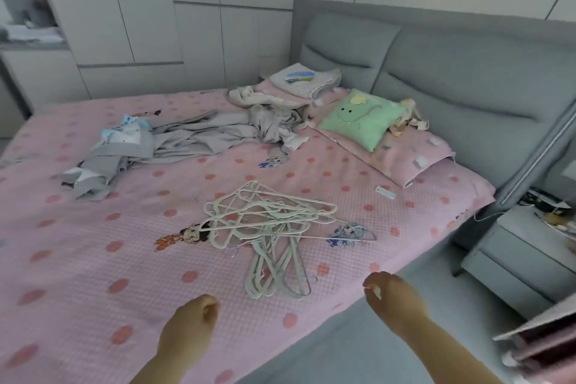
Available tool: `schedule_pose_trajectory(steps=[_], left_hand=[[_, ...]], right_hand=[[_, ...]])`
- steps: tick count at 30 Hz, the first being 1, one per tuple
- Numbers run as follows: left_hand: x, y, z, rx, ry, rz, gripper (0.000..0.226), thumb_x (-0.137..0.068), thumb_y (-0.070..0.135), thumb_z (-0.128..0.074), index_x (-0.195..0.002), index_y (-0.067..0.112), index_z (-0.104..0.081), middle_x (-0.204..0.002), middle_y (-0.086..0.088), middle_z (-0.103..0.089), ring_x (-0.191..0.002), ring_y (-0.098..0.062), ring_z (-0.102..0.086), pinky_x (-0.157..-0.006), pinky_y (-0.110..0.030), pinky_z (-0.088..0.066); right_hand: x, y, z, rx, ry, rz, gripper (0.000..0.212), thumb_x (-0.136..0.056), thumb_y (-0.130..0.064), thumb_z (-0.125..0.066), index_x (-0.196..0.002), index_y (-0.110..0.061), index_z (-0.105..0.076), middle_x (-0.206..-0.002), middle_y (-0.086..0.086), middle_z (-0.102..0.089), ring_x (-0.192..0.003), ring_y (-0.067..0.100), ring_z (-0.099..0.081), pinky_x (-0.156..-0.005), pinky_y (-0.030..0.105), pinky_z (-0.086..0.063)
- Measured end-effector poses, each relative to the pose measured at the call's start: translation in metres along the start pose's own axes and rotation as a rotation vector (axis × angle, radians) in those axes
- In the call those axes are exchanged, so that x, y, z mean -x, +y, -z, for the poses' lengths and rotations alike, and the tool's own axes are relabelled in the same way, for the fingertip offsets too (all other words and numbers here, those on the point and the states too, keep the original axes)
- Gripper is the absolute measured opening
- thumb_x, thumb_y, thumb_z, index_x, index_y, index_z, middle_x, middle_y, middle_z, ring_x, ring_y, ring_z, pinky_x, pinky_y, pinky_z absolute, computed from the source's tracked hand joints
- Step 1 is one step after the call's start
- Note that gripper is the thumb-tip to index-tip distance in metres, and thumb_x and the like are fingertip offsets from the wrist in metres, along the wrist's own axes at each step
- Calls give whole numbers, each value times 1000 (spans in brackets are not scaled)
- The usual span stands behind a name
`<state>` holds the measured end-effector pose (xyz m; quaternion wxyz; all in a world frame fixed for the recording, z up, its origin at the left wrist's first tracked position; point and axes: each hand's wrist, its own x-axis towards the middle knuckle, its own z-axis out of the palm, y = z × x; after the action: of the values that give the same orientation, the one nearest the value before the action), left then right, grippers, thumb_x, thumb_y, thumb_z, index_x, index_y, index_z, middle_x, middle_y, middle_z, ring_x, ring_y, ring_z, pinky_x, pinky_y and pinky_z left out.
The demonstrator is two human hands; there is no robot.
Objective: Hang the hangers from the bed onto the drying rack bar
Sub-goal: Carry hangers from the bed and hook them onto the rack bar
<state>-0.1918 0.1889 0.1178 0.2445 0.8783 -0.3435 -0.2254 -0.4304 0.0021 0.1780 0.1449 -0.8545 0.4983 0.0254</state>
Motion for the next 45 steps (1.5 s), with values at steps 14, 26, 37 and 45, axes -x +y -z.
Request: schedule_pose_trajectory(steps=[14,26,37,45], left_hand=[[-211,-18,-43,-281,-65,131,43,-98,27,-34,-140,23,-32,-149,6,-31,-136,-11,-31,-111,-26,-30],[-284,-135,-97,-481,-274,117,83,-87,62,8,-147,7,-7,-132,-19,-45,-144,-18,1,-114,-30,-2],[-292,-177,-109,-538,-442,-79,65,-90,57,-14,-121,12,-51,-114,-14,-66,-145,-20,6,-115,-30,4],[-303,-130,-63,-123,-150,101,42,-97,21,-39,-138,14,-37,-146,-2,-36,-131,-13,-40,-108,-27,-32]], right_hand=[[-271,-60,-95,33,-376,182,45,-96,-25,-37,-141,-23,-28,-145,0,-34,-133,17,-32,-108,27,-31],[-380,-73,-144,137,-311,72,51,-98,-30,-33,-145,-27,-14,-157,-3,-3,-145,18,1,-118,35,-4],[-377,-96,-162,279,-394,194,32,-98,-31,-34,-123,-22,-51,-127,-4,-55,-116,14,-53,-101,25,-32],[-351,-97,-108,162,-349,170,26,-97,-28,-40,-108,-22,-62,-102,-6,-64,-104,15,-59,-79,25,-43]])
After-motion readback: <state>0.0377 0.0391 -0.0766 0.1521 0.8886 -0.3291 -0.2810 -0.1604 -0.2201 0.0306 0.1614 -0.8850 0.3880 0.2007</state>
